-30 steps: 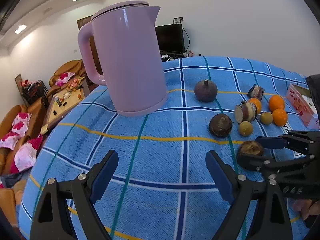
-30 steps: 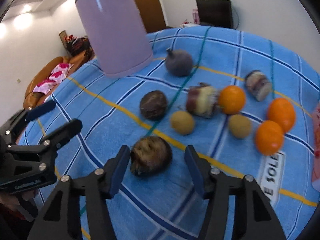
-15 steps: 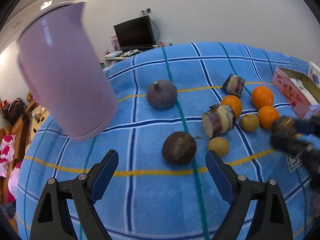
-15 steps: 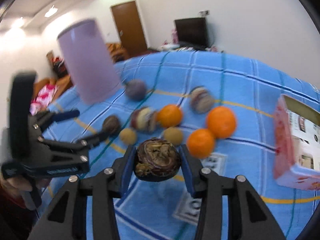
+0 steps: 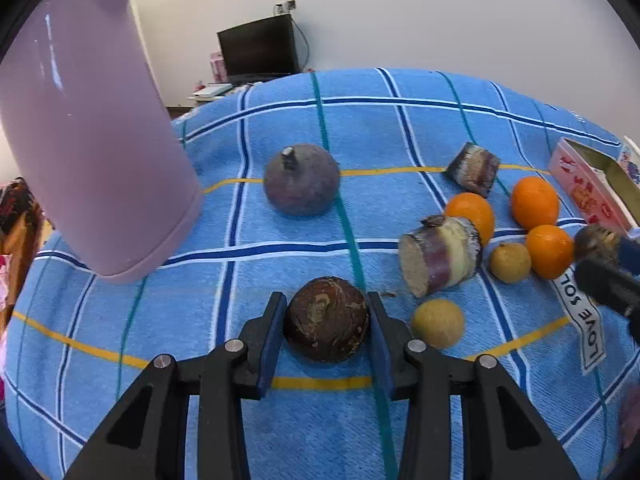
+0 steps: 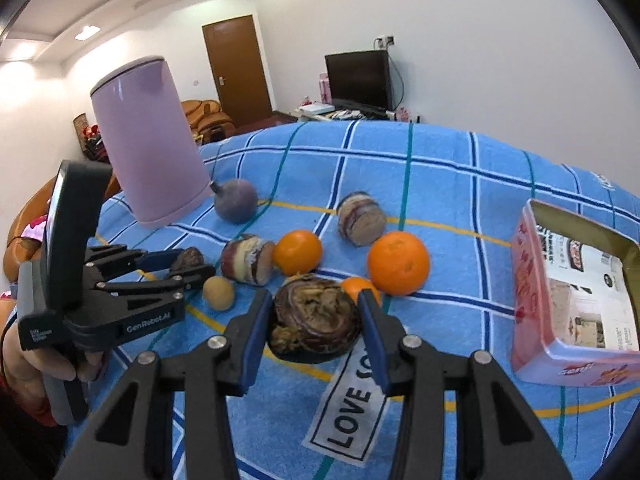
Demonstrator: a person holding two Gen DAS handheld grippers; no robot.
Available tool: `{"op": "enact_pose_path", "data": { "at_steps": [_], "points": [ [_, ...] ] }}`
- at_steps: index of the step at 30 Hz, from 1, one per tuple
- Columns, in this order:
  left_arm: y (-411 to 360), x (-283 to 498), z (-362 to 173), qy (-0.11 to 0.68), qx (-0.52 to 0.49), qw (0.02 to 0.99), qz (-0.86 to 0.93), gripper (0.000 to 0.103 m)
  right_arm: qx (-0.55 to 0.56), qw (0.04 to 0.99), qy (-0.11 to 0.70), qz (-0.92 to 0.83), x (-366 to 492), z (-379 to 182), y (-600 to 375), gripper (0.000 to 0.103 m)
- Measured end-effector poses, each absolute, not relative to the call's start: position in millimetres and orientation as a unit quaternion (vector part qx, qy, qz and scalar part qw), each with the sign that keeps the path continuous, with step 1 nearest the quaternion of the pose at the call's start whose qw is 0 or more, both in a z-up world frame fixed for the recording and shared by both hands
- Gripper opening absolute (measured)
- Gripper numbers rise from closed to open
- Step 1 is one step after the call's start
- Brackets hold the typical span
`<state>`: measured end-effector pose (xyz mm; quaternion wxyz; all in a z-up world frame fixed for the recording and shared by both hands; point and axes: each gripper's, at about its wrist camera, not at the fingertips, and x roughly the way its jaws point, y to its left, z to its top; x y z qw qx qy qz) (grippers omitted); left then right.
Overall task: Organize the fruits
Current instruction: 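Lift and carry both dark brown fruits over the pink tin box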
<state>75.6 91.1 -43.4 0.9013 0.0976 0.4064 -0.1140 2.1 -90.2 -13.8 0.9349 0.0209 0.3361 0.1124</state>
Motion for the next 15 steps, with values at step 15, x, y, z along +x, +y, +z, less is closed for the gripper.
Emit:
{"op": "enact_pose_path", "data": {
  "at_steps": [15],
  "points": [
    [53,16,11,0.261,0.058,0.957,-0.114,0.041,-0.011,0.970,0.243,-0.004,-14,19,-116,0.047]
  ]
}}
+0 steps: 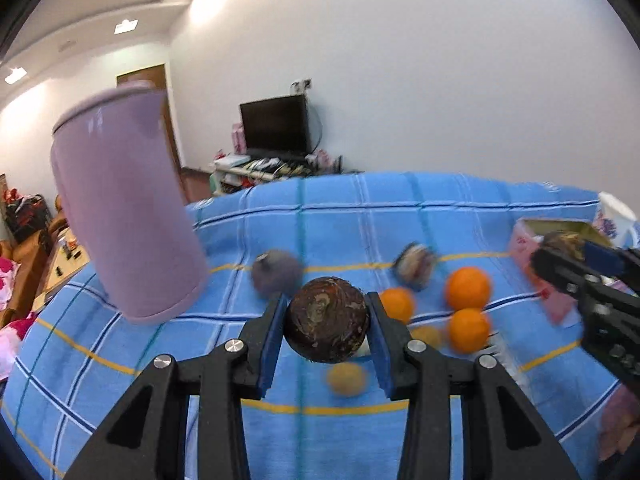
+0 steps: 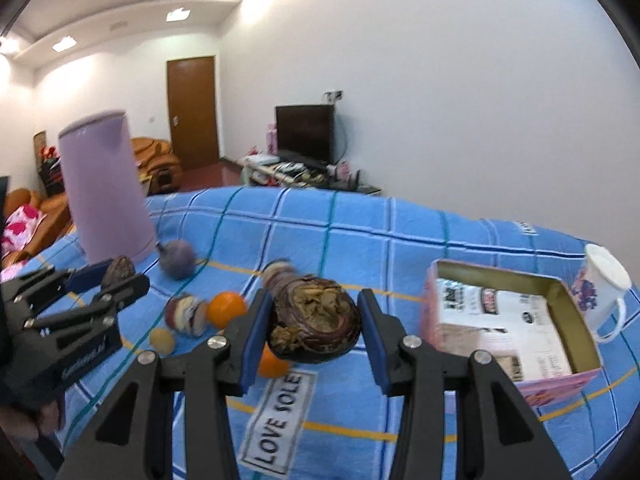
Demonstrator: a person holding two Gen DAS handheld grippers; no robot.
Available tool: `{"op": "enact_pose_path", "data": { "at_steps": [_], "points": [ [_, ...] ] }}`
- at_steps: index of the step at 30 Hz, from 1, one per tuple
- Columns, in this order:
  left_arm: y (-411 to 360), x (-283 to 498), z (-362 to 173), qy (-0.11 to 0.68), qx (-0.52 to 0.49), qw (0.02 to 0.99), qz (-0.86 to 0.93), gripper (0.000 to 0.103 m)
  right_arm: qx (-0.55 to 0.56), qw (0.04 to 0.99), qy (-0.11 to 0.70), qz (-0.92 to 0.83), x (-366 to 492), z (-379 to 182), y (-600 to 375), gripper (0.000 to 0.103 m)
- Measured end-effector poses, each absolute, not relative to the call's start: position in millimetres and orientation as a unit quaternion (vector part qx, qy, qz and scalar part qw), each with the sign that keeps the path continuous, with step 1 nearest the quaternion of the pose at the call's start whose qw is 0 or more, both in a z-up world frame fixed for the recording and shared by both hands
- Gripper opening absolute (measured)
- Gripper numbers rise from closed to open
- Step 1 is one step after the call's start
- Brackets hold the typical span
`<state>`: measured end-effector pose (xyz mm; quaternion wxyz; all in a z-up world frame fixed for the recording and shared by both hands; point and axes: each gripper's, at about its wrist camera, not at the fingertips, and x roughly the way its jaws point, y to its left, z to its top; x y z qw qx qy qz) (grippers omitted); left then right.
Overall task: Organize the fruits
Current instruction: 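Lift and carry both dark brown fruits over the pink tin box, then open the right tool over the tin while the left tool releases its fruit into it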
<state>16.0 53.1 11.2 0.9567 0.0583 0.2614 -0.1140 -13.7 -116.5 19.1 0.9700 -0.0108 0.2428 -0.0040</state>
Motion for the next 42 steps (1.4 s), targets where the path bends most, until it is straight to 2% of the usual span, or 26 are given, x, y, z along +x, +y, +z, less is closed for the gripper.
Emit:
{"op": "enact_pose_path", "data": {
  "at_steps": [10,28,42],
  "points": [
    [-37,13,16,0.261,0.057,0.947,-0.179,0.041,0.010,0.968,0.233,-0.095,-24,22,-198,0.047],
    [-178,20,13,0.275,0.070,0.925,-0.252,0.041,0.015,0.940,0.285,-0.185,-23,6,-311,0.047],
    [-202,36,-14,0.308,0.096,0.913,-0.248,0.042,0.002,0.934,0.313,-0.175,-18,-3,-314,0.046]
  ]
}}
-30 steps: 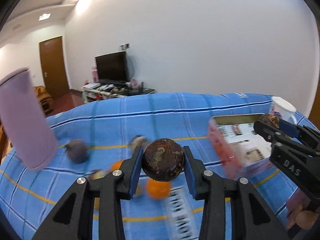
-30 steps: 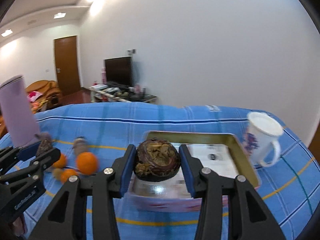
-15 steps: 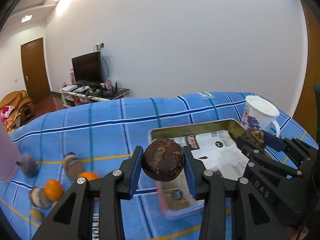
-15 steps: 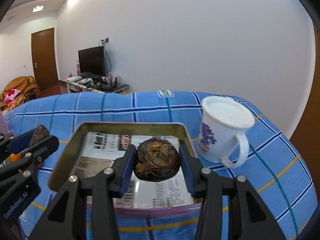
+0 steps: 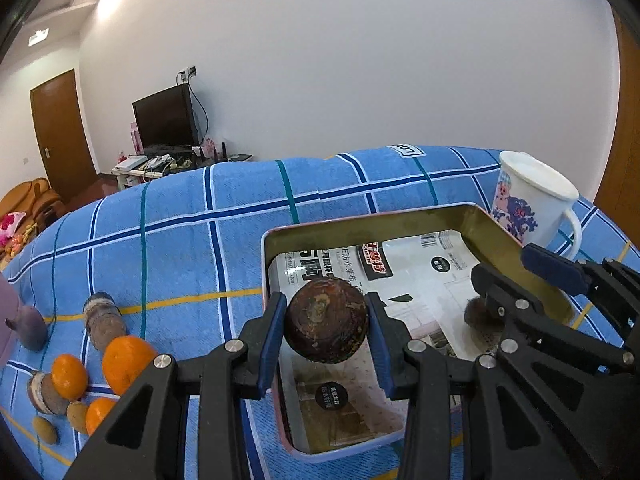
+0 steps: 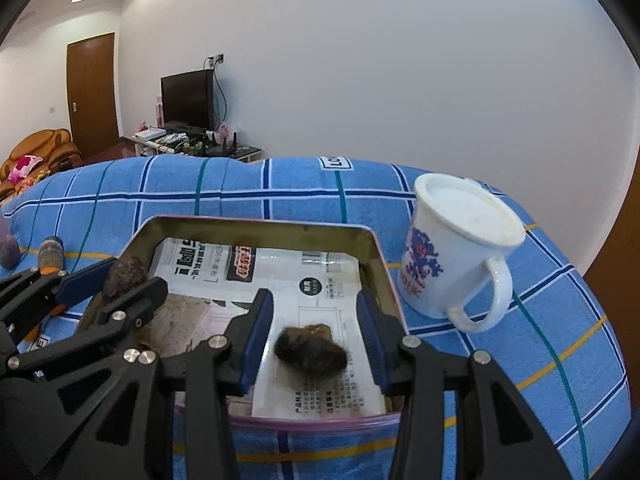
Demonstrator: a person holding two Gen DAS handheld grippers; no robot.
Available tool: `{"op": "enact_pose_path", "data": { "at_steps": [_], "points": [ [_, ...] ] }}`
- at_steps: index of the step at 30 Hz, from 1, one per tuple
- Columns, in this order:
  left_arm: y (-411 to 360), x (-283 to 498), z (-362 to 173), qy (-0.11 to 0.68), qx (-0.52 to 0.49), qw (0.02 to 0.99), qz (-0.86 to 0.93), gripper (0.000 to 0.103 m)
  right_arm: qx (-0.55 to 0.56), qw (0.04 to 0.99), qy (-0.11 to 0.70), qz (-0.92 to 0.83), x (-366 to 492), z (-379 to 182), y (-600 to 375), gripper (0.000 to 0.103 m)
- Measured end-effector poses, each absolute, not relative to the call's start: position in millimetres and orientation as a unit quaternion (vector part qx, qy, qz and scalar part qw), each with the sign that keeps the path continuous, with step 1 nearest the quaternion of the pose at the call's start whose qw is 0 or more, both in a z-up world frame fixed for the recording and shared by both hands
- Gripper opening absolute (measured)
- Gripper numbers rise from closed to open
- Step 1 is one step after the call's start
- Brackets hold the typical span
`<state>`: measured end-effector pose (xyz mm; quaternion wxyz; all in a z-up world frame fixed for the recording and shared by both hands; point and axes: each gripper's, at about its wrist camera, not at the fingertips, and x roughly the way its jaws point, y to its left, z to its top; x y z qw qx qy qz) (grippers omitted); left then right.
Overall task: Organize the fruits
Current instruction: 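Open the right tool over the tin while the left tool releases its fruit into it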
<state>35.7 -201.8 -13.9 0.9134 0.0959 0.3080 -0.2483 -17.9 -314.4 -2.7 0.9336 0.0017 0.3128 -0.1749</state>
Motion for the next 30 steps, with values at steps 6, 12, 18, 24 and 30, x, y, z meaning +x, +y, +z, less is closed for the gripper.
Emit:
{"op": "enact_pose_path", "data": {
  "at_steps": [6,12,18,24,30],
  "points": [
    [-202,37,-15,0.312,0.091,0.912,-0.251,0.042,0.012,0.934,0.314,-0.170,-17,-4,-317,0.046],
    [-197,33,-12,0.304,0.081,0.916,-0.250,0.042,0.042,0.935,0.318,-0.155,-16,-5,-324,0.052],
    [-185,22,-5,0.275,0.073,0.933,-0.220,0.053,0.055,0.938,0.304,-0.157,-23,1,-328,0.070],
    [-168,20,3,0.267,0.052,0.941,-0.201,0.064,0.062,0.945,0.285,-0.149,-28,8,-326,0.082],
    [-147,15,10,0.241,0.056,0.956,-0.159,0.072,0.053,0.960,0.244,-0.126,-36,18,-314,0.102]
  ]
}}
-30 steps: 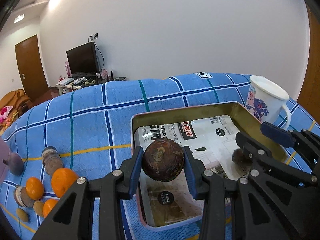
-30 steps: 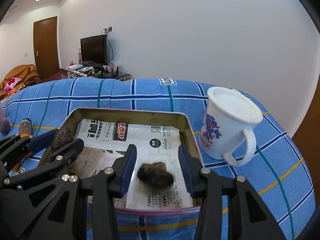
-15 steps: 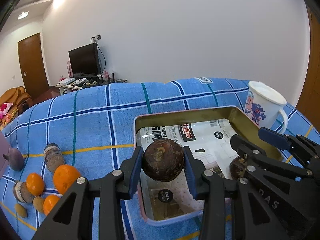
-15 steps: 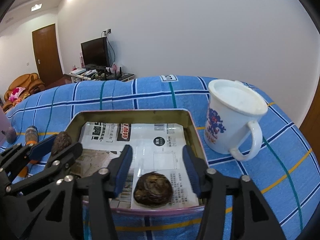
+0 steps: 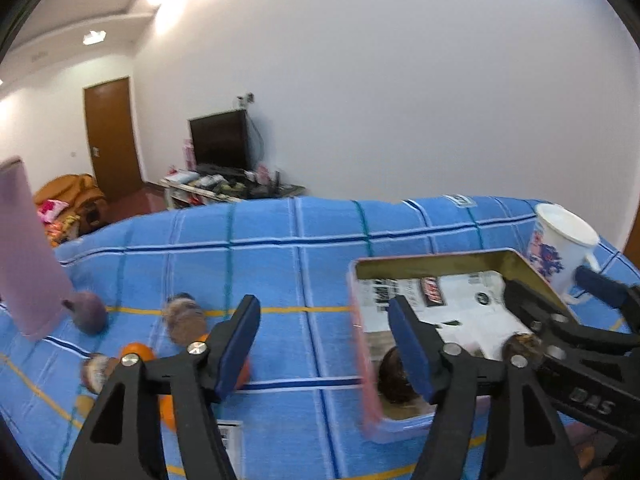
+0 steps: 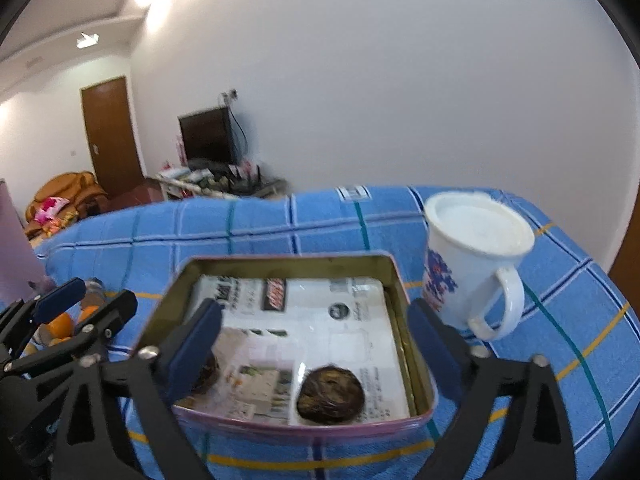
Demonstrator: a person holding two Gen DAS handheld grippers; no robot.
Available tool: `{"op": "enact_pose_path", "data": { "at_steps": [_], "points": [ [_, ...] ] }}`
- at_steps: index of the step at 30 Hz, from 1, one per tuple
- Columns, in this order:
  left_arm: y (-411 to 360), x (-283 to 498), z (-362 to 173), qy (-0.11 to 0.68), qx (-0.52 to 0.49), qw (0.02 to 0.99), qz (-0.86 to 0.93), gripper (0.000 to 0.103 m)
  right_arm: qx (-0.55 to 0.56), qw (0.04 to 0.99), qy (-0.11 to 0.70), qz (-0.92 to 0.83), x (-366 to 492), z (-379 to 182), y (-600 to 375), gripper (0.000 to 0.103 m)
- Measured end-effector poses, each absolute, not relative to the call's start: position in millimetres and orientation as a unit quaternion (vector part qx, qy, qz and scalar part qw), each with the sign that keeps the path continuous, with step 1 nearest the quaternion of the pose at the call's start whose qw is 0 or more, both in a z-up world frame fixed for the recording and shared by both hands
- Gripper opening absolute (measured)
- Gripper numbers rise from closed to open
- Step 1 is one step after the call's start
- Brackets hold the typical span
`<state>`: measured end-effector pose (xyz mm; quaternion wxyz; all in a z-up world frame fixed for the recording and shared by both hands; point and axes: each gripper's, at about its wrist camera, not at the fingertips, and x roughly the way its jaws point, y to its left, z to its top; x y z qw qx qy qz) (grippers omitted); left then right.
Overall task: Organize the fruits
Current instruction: 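Open the right tool over the tin while the left tool releases its fruit into it, then move both open tools back toward the remaining fruits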
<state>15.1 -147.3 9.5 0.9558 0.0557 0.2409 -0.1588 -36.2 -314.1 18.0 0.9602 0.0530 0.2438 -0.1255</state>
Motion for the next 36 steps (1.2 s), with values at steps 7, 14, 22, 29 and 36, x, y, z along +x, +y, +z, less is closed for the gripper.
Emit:
{"op": "enact_pose_path", "data": {
  "at_steps": [7,14,22,29,36],
  "points": [
    [-135,15,6,0.235,0.067,0.962,-0.124,0.073,0.024,0.967,0.222,-0.122,-37,18,-298,0.103],
    [-112,13,4,0.231,0.045,0.969,-0.082,0.073,0.045,0.970,0.208,-0.119,-42,17,-302,0.103],
    [-98,4,4,0.217,0.038,0.973,-0.070,0.073,0.064,0.967,0.212,-0.123,-43,12,-304,0.103],
    [-94,-3,3,0.217,0.041,0.972,-0.077,0.073,0.055,0.969,0.196,-0.138,-51,13,-298,0.103],
    [-83,-2,1,0.233,0.035,0.969,-0.071,0.073,0.054,0.971,0.185,-0.142,-57,15,-291,0.103]
  ]
}}
